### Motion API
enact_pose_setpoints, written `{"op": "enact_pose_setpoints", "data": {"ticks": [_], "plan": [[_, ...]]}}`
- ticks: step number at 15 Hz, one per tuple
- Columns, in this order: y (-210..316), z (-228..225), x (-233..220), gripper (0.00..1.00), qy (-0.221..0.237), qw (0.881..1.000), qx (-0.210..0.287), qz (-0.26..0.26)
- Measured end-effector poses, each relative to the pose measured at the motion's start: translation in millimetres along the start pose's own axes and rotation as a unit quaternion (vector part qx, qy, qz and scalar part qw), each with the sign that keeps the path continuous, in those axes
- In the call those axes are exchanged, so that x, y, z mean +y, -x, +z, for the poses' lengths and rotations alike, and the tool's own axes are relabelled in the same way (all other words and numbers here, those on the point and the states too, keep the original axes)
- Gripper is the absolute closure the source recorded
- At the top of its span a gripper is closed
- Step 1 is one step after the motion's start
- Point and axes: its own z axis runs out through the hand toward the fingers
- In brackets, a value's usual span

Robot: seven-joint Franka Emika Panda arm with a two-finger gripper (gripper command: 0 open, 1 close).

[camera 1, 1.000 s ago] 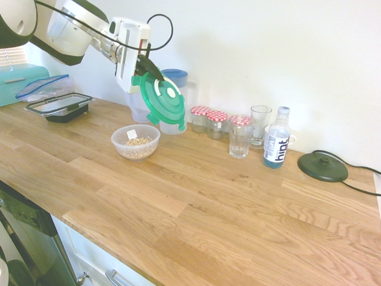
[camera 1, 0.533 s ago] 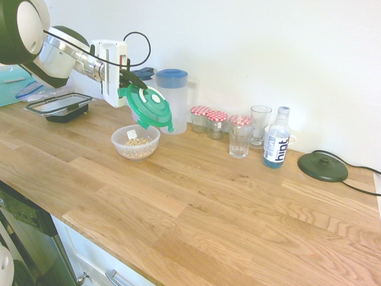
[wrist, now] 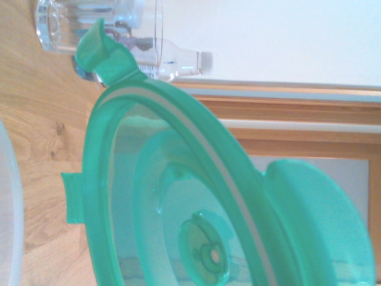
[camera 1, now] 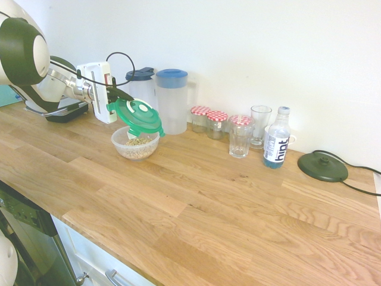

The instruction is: Cover the lid of food container

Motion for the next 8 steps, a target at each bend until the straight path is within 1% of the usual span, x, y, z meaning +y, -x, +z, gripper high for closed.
{"op": "enact_pose_setpoints", "data": {"ticks": [8], "plan": [[8, -14, -24, 1.00, 0.002, 1.000, 0.003, 0.001]]}}
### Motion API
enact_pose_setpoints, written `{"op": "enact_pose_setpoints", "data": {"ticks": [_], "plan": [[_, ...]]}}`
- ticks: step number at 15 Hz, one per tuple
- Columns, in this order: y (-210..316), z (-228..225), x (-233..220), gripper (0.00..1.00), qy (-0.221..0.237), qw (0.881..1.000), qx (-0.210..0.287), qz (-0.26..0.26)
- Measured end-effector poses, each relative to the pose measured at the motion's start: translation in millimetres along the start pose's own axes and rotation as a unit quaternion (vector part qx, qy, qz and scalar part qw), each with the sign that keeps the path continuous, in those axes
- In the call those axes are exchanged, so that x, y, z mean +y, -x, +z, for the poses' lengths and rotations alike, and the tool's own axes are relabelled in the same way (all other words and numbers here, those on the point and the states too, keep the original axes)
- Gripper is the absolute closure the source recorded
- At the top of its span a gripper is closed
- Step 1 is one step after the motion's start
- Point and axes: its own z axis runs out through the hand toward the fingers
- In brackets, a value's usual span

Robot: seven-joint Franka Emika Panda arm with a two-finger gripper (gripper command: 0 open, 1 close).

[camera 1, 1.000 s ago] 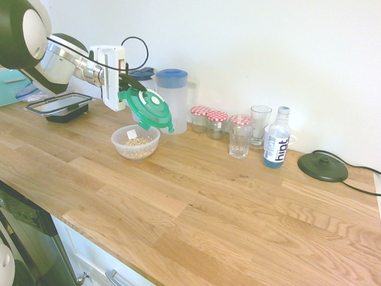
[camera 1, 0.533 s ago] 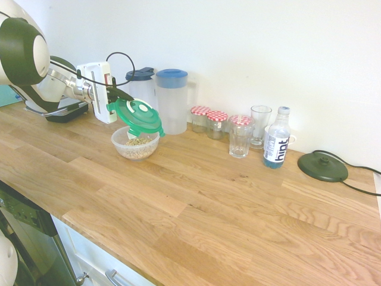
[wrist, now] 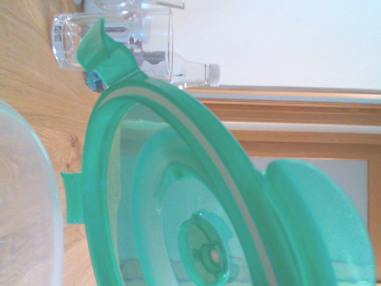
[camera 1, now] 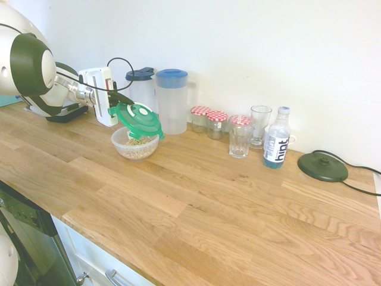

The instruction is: Cover the lid of food container

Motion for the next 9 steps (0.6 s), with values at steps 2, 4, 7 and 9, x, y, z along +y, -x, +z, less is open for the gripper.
{"op": "enact_pose_setpoints", "data": {"ticks": [2, 4, 7, 9], "plan": [[3, -2, -4, 1.00, 0.002, 1.000, 0.003, 0.000], [5, -3, -8, 1.00, 0.003, 1.000, 0.006, -0.001], [12, -7, -12, 0.00, 0.005, 1.000, 0.009, -0.006], [17, -11, -13, 0.00, 0.004, 1.000, 0.013, -0.010]]}}
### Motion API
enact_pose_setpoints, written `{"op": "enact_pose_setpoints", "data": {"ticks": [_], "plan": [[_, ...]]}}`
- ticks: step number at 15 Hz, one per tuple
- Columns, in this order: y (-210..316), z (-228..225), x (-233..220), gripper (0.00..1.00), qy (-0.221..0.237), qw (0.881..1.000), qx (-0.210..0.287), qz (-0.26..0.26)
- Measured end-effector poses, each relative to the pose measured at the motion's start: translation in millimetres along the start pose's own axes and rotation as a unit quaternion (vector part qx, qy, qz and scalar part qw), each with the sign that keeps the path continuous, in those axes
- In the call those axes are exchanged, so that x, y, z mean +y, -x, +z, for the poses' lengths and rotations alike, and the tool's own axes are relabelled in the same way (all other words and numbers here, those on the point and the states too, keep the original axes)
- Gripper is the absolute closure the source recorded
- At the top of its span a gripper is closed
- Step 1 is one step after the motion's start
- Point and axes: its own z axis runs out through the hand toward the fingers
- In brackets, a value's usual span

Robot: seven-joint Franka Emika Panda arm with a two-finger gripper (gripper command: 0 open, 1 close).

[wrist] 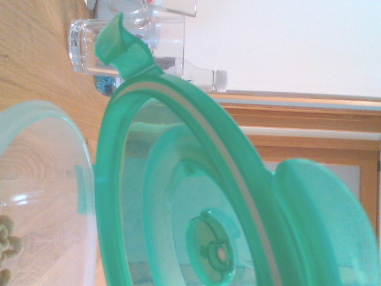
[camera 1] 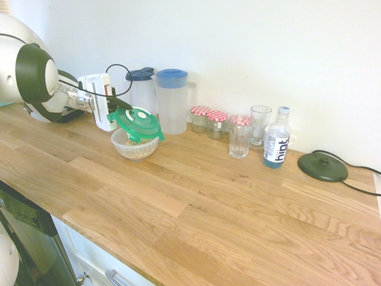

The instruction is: Cover the lid of food container

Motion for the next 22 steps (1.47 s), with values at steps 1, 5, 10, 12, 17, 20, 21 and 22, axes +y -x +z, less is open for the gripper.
{"op": "enact_pose_setpoints", "data": {"ticks": [1, 5, 10, 12, 17, 20, 21, 22], "plan": [[1, -2, 0, 0.00, -0.001, 1.000, 0.001, -0.002], [4, -5, 0, 0.00, -0.003, 1.000, 0.002, -0.008], [11, -8, -3, 0.00, -0.015, 1.000, -0.011, -0.023], [18, -12, -5, 0.00, -0.033, 0.998, -0.031, -0.040], [17, -13, 1, 0.00, -0.073, 0.990, -0.095, -0.067], [4, -10, 12, 0.00, -0.094, 0.985, -0.130, -0.068], [0, -9, 16, 0.00, -0.098, 0.983, -0.139, -0.068], [-5, -7, 20, 0.00, -0.103, 0.982, -0.147, -0.067]]}}
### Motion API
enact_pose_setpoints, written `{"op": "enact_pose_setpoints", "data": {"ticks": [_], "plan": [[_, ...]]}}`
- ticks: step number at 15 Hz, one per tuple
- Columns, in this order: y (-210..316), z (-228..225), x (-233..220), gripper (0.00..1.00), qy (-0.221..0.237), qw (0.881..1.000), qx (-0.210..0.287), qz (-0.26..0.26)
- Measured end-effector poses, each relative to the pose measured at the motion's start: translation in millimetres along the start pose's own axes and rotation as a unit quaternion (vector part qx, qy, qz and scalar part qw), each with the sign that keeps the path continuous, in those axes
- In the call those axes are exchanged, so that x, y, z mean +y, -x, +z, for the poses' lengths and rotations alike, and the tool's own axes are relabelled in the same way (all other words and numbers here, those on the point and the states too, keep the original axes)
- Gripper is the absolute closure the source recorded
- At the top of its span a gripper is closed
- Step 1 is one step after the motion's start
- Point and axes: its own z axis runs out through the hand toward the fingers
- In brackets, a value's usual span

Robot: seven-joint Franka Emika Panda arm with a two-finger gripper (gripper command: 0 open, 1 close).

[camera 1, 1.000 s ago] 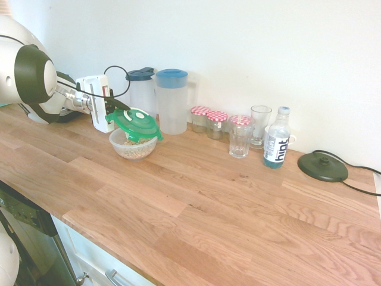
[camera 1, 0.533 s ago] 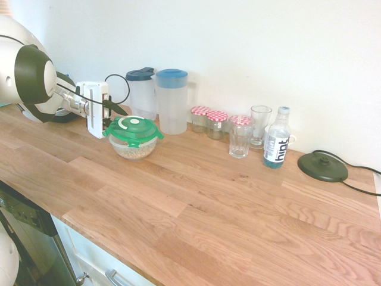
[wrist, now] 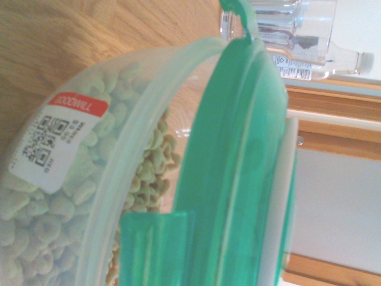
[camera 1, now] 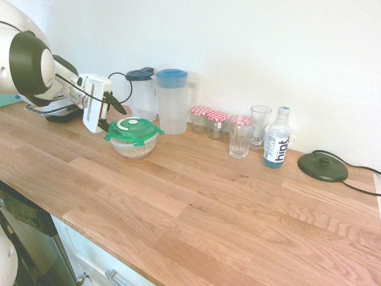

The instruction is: Cover the lid of food container

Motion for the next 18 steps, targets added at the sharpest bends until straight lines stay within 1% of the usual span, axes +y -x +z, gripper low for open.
{"op": "enact_pose_setpoints", "data": {"ticks": [4, 7, 9, 11, 13, 15, 17, 18], "plan": [[-3, -6, 10, 0.00, -0.020, 0.999, -0.027, -0.005], [-3, -23, 32, 0.00, -0.042, 0.998, -0.036, -0.007], [0, -33, 51, 0.00, -0.058, 0.997, -0.057, -0.016], [4, -48, 78, 0.00, -0.083, 0.992, -0.090, -0.034], [7, -64, 118, 0.00, -0.124, 0.983, -0.125, -0.059], [1, -68, 163, 0.00, -0.173, 0.970, -0.149, -0.089], [-18, -51, 193, 0.00, -0.229, 0.953, -0.162, -0.111], [-32, -35, 199, 0.00, -0.259, 0.944, -0.169, -0.119]]}}
